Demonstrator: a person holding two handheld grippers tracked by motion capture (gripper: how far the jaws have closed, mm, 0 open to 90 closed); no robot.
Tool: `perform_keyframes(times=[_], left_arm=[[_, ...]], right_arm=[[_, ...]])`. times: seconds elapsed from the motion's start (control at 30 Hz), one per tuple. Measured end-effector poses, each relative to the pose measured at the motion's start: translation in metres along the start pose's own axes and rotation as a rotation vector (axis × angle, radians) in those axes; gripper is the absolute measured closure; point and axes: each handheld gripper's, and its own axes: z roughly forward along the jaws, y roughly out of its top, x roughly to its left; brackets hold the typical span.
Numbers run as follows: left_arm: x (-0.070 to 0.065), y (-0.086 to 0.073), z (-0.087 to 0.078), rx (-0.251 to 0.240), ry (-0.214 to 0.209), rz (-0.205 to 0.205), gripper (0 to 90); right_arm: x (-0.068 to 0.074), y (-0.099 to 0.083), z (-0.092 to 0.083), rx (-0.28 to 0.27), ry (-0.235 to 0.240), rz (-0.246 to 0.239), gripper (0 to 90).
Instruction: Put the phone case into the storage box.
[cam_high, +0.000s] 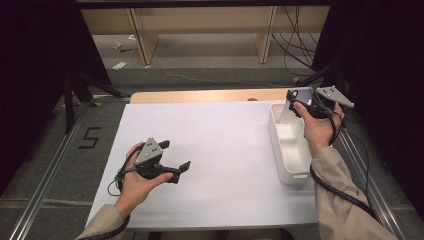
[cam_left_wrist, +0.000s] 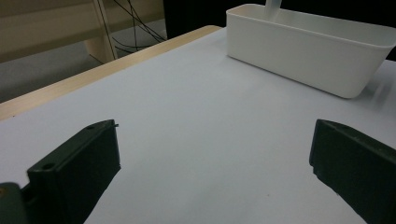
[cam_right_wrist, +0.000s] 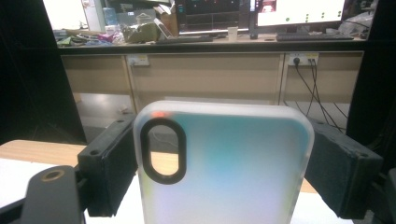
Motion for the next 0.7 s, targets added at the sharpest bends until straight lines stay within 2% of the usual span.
perform_keyframes(times=[0.7], left_arm=[[-0.0004, 0.0000, 0.0000, -0.001, -0.002, 0.000, 1.2]], right_arm=[[0.0006, -0.0024, 0.0050, 0.009, 0.001, -0.001, 18.1]])
